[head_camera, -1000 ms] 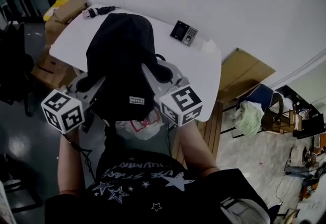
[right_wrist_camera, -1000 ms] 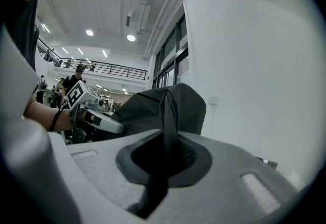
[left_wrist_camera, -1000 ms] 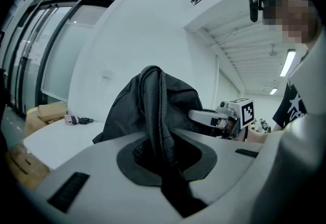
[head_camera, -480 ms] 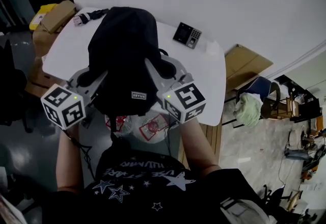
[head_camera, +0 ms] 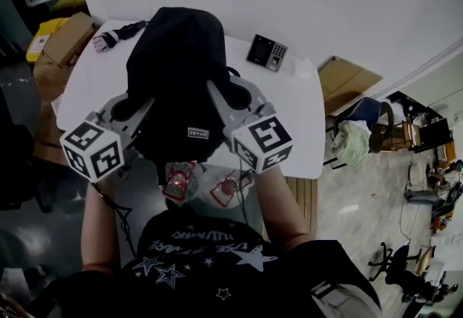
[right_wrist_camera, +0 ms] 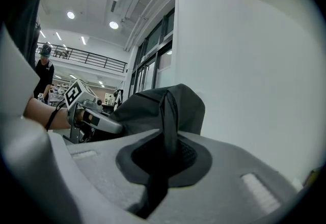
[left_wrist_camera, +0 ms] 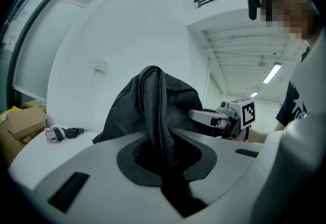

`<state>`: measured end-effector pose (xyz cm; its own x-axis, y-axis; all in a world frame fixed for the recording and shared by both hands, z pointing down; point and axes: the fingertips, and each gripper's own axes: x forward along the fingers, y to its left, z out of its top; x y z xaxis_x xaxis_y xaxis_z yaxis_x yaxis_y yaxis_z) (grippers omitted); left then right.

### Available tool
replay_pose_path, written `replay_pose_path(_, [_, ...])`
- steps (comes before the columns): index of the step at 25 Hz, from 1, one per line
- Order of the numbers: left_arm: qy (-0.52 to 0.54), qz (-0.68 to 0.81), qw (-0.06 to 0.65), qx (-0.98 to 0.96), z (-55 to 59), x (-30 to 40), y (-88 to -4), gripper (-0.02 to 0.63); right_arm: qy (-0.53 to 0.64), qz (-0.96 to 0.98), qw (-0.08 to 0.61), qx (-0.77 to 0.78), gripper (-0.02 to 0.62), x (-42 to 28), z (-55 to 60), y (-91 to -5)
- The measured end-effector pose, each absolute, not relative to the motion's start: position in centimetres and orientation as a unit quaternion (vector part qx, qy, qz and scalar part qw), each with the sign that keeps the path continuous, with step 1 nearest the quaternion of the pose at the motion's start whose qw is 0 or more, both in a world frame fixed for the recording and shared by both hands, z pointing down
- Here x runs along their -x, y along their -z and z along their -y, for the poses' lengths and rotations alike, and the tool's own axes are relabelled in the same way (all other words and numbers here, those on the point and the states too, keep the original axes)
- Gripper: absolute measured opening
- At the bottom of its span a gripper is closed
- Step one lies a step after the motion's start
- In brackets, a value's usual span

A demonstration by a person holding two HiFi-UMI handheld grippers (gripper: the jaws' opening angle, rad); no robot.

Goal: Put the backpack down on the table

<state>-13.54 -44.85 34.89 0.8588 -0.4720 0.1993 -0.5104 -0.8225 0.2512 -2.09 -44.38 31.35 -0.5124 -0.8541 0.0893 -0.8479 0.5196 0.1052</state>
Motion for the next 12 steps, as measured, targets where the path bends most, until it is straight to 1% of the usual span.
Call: replay_pose_path(12, [-0.07, 0.218, 0.145, -0.963, 52.0, 14.7, -36.2, 0.049, 0.017, 0.839, 0.058, -0.541, 0.016, 3.3, 50.4, -32.5])
